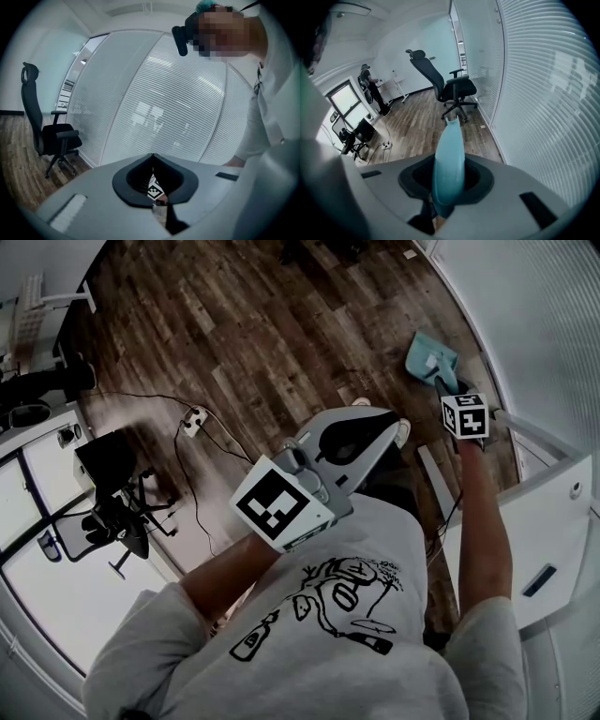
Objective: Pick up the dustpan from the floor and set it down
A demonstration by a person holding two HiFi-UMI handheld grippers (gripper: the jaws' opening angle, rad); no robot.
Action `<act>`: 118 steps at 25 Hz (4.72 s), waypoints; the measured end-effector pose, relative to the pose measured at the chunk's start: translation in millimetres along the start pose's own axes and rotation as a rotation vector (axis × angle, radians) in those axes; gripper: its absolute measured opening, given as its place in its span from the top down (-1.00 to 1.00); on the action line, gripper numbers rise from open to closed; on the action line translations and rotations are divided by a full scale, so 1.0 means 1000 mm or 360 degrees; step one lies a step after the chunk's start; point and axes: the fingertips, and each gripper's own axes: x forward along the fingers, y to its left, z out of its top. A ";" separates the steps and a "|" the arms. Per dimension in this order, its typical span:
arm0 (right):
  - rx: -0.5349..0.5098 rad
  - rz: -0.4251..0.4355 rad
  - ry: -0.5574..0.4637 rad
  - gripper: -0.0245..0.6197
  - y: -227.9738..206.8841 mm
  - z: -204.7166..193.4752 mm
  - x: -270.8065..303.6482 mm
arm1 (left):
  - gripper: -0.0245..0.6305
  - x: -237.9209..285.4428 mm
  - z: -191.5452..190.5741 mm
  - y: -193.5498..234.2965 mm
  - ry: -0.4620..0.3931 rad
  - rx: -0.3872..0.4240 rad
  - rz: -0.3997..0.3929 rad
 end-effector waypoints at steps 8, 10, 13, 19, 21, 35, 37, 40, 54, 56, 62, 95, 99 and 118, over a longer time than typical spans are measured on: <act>-0.0008 -0.0007 -0.0032 0.73 0.007 0.002 -0.025 | 0.92 -0.002 0.009 -0.010 -0.0029 0.0031 -0.0014; -0.0011 -0.0007 -0.0043 0.73 0.009 0.002 -0.032 | 0.92 -0.002 0.011 -0.012 -0.0037 0.0039 -0.0015; -0.0007 -0.0010 -0.0064 0.73 0.012 0.008 -0.046 | 0.92 -0.002 0.016 -0.013 -0.0041 0.0060 -0.0024; -0.0034 -0.0019 -0.0144 0.73 0.021 0.027 -0.078 | 0.92 -0.001 0.027 -0.015 -0.0069 0.0093 -0.0030; -0.0040 -0.0025 -0.0184 0.73 0.024 0.037 -0.089 | 0.92 0.000 0.032 -0.018 -0.0081 0.0104 -0.0036; -0.0100 -0.0048 -0.0395 0.73 0.041 0.107 -0.175 | 0.92 -0.001 0.066 -0.032 -0.0158 0.0197 -0.0066; -0.0117 -0.0053 -0.0405 0.73 0.043 0.114 -0.185 | 0.92 -0.001 0.073 -0.031 -0.0171 0.0207 -0.0061; -0.0146 -0.0060 -0.0420 0.73 0.044 0.121 -0.198 | 0.92 0.002 0.081 -0.030 -0.0193 0.0227 -0.0058; -0.0174 -0.0151 -0.0548 0.73 0.045 0.146 -0.272 | 0.92 0.013 0.110 -0.037 -0.0258 0.0267 -0.0053; -0.0165 -0.0163 -0.0579 0.73 0.043 0.149 -0.282 | 0.92 0.015 0.113 -0.038 -0.0264 0.0276 -0.0054; -0.0129 -0.0190 -0.0632 0.74 0.040 0.153 -0.299 | 0.92 0.018 0.120 -0.039 -0.0274 0.0297 -0.0066; -0.0148 -0.0225 -0.0638 0.74 0.043 0.129 -0.239 | 0.92 0.001 0.092 -0.034 -0.0170 0.0254 -0.0032; -0.0163 -0.0232 -0.0619 0.74 0.045 0.118 -0.225 | 0.92 -0.006 0.083 -0.034 -0.0153 0.0237 -0.0018; -0.0137 -0.0220 -0.0510 0.74 0.041 0.066 -0.144 | 0.92 -0.018 0.036 -0.016 -0.0104 0.0136 0.0023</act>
